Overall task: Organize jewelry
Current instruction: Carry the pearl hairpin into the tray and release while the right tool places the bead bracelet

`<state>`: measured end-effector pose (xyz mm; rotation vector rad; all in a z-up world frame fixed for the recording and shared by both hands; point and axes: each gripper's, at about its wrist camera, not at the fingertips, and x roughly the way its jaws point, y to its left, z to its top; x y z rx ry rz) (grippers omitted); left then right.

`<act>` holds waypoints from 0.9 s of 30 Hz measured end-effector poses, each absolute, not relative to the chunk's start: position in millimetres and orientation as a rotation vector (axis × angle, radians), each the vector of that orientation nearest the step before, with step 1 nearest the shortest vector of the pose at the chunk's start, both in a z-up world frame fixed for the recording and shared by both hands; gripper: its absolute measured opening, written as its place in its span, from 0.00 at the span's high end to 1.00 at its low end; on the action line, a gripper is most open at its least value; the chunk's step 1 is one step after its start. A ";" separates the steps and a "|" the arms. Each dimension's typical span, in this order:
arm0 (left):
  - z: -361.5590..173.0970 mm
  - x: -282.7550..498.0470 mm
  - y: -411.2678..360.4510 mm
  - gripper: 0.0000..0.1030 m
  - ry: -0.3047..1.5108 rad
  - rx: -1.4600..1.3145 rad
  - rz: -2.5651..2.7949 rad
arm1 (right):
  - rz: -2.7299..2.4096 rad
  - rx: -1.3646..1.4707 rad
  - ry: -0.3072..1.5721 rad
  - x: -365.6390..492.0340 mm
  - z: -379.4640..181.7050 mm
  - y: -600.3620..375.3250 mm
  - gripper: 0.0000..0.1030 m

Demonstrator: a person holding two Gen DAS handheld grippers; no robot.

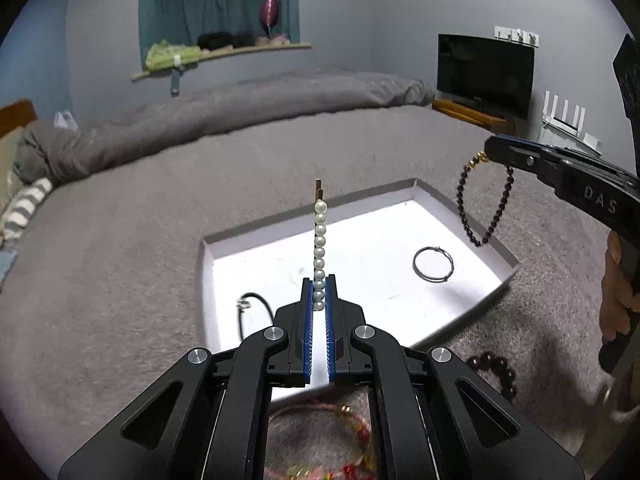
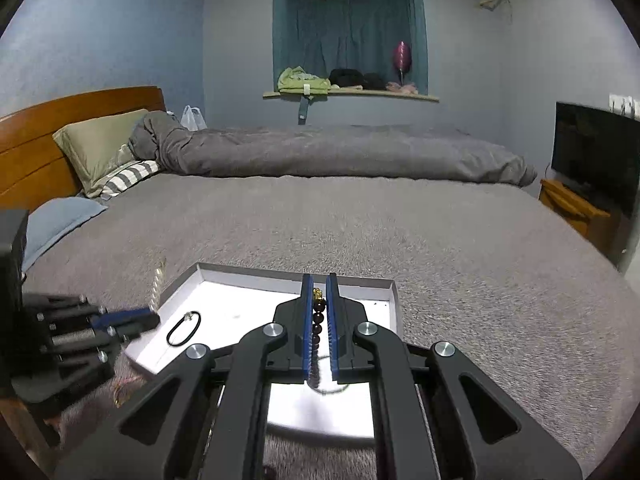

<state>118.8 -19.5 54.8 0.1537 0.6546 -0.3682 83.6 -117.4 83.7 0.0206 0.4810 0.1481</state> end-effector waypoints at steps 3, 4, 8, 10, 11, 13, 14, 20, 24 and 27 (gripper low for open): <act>42.4 135.4 -26.0 0.94 0.697 0.147 -0.374 | 0.156 0.037 0.505 103.0 73.7 -113.7 0.94; 37.7 140.9 -27.8 0.94 0.715 0.147 -0.374 | 0.159 0.039 0.514 107.5 70.1 -111.8 0.94; 22.2 158.9 -31.1 0.94 0.776 0.139 -0.372 | 0.185 0.042 0.561 124.2 48.7 -101.0 0.94; 14.9 162.8 -31.8 0.94 0.798 0.149 -0.371 | 0.202 0.037 0.583 128.1 39.7 -96.0 0.94; 11.5 163.2 -31.2 0.94 0.806 0.157 -0.371 | 0.208 0.034 0.592 130.0 37.1 -94.1 0.94; 6.8 163.3 -29.5 0.94 0.824 0.155 -0.376 | 0.226 0.040 0.624 132.9 28.9 -91.7 0.94; 4.7 163.5 -28.1 0.94 0.833 0.151 -0.378 | 0.230 0.045 0.633 133.0 27.3 -91.5 0.94; -0.9 162.7 -25.1 0.94 0.856 0.152 -0.379 | 0.226 0.050 0.686 137.5 17.9 -89.9 0.94; -1.0 162.5 -23.2 0.94 0.865 0.156 -0.379 | 0.241 0.047 0.740 142.7 9.6 -85.8 0.94; -0.8 163.2 -20.6 0.94 0.870 0.154 -0.381 | 0.263 0.033 0.769 143.1 4.2 -81.7 0.94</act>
